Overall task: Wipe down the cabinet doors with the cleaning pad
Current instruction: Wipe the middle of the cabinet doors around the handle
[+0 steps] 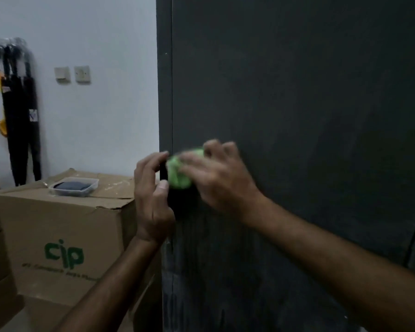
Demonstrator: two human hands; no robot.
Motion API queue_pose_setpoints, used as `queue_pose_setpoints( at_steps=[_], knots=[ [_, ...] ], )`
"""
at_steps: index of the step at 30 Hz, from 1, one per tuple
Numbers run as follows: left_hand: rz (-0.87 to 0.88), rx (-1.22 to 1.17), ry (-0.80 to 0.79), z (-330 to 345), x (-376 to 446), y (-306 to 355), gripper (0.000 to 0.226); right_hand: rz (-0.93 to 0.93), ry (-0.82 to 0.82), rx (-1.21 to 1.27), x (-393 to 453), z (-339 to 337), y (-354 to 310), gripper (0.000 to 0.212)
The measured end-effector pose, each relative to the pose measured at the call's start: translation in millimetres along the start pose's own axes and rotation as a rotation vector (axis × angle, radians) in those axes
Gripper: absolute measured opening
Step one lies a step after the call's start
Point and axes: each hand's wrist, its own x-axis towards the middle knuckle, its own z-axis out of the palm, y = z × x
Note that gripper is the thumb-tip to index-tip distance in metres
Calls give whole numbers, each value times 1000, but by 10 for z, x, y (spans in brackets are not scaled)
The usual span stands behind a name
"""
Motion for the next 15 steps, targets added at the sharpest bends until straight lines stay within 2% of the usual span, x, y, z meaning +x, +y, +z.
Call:
queue_pose_setpoints(
  at_steps=[2,3,5,7,8,9,11,12,13,14,15],
  knots=[
    [53,-35,-10,23,-42,-78,51,267,151,28,-69,82,-197,31],
    [73,-35,-13,14,-68,-97,52,282,192,42,-215,162,-369,32],
    [120,-16,-38,-48,-110,-136,53,65,126,23,-625,263,-678,32],
    [174,16,-95,-126,-132,-178,54,-182,36,-37,-897,188,-570,29],
    [190,42,-138,-151,-147,-197,55,-207,46,-79,-915,102,-404,29],
    [197,73,-182,-166,-177,-212,58,-157,95,-126,-880,11,-227,32],
    [205,133,-234,-164,-249,-213,61,171,210,-159,-732,-161,-8,38],
    [200,148,-247,-154,-286,-199,62,354,251,-166,-669,-172,-62,41],
    [189,149,-251,-143,-314,-177,63,459,278,-168,-630,-123,-216,44],
    [175,143,-249,-132,-336,-156,63,481,260,-152,-636,-52,-397,47],
    [163,140,-246,-125,-352,-137,64,413,208,-127,-707,10,-565,48]
  ],
)
